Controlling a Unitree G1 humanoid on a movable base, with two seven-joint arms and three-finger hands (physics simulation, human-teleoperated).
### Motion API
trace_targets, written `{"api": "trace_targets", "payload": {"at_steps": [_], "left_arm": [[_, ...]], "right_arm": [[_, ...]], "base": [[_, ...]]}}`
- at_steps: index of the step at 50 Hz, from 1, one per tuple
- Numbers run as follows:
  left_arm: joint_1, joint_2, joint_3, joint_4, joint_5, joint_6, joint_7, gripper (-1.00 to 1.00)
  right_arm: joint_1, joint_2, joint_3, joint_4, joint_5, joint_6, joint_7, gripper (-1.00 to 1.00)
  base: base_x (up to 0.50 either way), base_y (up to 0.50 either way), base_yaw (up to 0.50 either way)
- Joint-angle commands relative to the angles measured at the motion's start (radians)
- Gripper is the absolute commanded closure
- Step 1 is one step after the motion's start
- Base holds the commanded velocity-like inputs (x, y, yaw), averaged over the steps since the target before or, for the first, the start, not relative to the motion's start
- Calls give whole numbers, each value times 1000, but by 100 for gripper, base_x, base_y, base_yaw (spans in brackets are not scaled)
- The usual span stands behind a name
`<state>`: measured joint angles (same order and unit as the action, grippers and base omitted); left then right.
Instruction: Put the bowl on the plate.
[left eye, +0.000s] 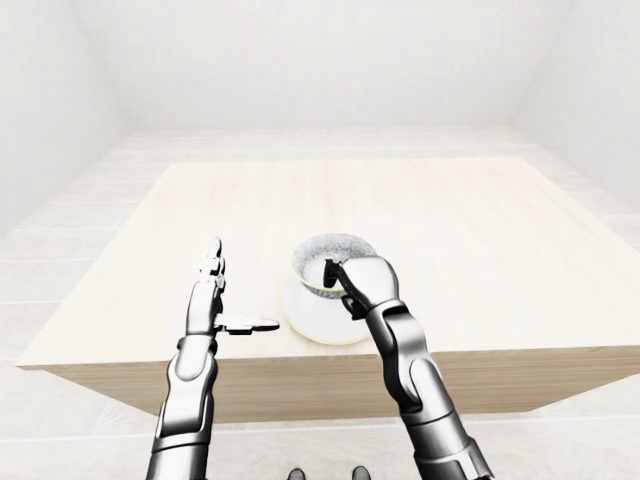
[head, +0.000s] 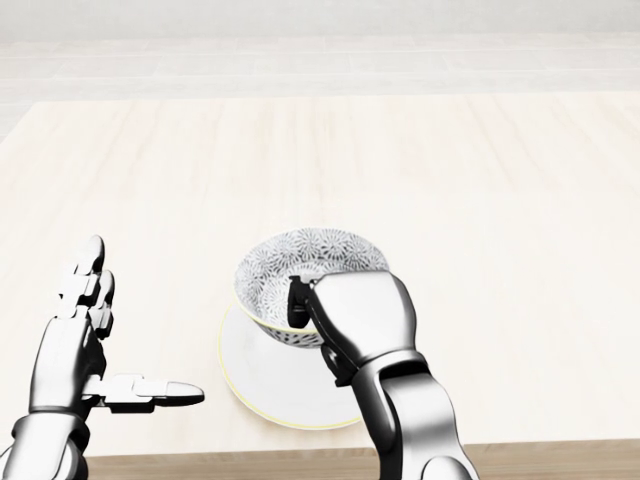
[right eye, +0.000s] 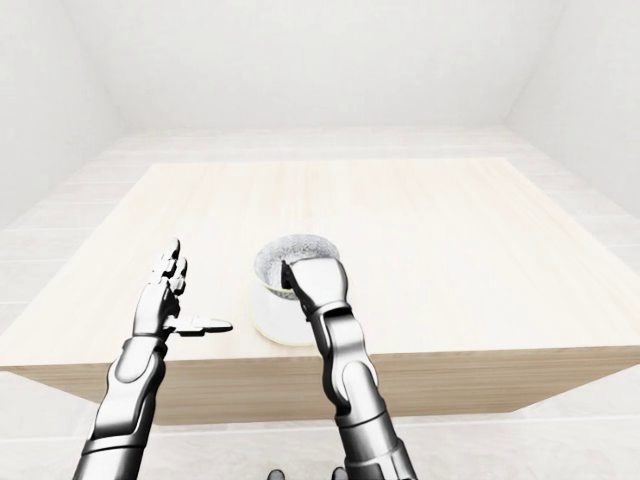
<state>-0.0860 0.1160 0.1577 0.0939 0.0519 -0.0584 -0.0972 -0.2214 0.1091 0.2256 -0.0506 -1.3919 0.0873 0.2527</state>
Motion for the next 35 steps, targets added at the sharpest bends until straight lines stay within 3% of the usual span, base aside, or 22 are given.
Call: {"api": "trace_targets", "payload": {"at_steps": [1, 10, 35], "left_arm": [[-3, -1, -3, 8, 2, -5, 3, -100], [-1, -2, -5, -4, 3, 3, 5, -100], [-6, -1, -6, 16, 4, -10, 8, -100]], "right_arm": [[20, -2, 6, -17, 33, 0, -35, 34], [30, -5, 10, -23, 33, 0, -38, 33], [47, -9, 10, -2, 60, 0, -69, 34]], "base": [[0, 0, 0], [0, 0, 0], [0, 0, 0]]}}
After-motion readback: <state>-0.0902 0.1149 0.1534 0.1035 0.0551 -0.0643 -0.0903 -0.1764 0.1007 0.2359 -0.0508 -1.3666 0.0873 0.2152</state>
